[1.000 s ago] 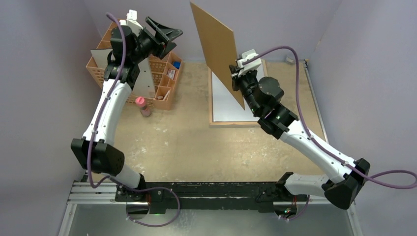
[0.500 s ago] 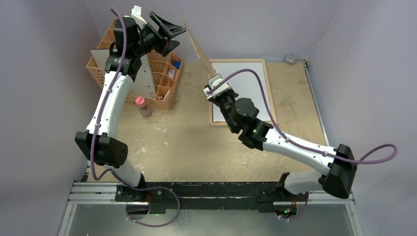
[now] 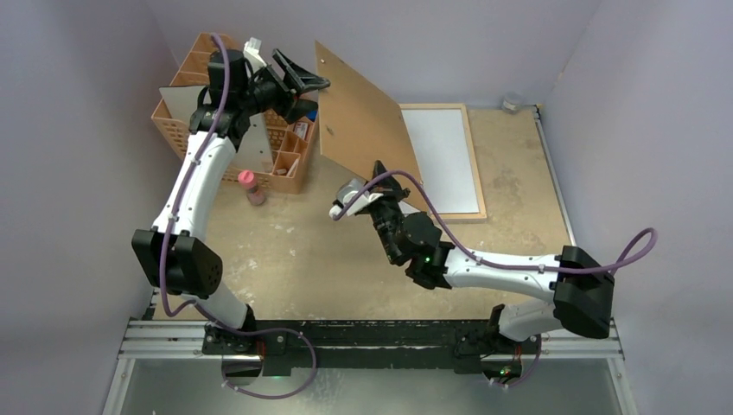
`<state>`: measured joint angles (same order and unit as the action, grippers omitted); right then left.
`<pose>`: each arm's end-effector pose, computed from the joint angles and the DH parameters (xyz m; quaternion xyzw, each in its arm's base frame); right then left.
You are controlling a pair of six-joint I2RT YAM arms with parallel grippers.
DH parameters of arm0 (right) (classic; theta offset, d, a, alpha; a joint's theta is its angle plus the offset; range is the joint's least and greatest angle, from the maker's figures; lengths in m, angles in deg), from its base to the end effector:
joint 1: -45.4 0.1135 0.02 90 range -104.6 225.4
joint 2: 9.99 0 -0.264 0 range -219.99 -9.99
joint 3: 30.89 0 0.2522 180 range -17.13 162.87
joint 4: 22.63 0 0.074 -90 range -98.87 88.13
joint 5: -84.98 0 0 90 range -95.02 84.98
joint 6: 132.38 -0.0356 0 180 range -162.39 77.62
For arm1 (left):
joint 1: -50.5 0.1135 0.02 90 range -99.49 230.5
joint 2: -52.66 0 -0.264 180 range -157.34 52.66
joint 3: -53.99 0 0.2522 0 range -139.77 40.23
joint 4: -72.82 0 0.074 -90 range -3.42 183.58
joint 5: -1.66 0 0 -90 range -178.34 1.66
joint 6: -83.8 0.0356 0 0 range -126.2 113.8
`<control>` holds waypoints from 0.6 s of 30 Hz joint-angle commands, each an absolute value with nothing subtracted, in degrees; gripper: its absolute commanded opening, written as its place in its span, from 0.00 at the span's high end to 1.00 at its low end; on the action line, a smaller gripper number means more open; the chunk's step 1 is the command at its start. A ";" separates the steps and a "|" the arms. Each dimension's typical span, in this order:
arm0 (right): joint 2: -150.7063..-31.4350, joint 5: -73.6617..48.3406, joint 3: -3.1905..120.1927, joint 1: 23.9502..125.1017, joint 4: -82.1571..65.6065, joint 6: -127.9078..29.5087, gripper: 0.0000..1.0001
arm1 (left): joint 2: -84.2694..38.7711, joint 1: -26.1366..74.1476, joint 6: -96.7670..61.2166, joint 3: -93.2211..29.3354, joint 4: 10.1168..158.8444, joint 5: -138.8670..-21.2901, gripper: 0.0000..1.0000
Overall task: Put the photo into the frame
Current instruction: Turn over the photo frame item at the center of the board.
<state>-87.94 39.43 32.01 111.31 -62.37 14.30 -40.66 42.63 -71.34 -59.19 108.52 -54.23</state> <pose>0.1447 0.2626 0.3477 -0.2852 0.5192 -0.1407 0.7933 0.3658 -0.0707 0.4345 -0.2103 0.7542 -0.5310 0.3241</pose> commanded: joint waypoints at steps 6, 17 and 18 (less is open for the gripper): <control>-86.89 38.42 31.22 114.41 -79.42 26.25 1.00 | -37.53 42.86 -63.07 -57.56 112.44 -51.29 0.27; -89.52 38.96 29.37 115.26 -79.69 31.30 1.00 | -36.46 42.95 -56.56 -55.34 118.46 -53.64 0.81; -89.72 38.94 29.36 115.35 -79.31 31.27 1.00 | -36.46 42.97 -55.68 -55.25 119.13 -53.54 0.89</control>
<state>-90.78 40.34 27.82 114.96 -69.25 28.44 -38.61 42.91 -61.05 -56.39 115.05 -53.20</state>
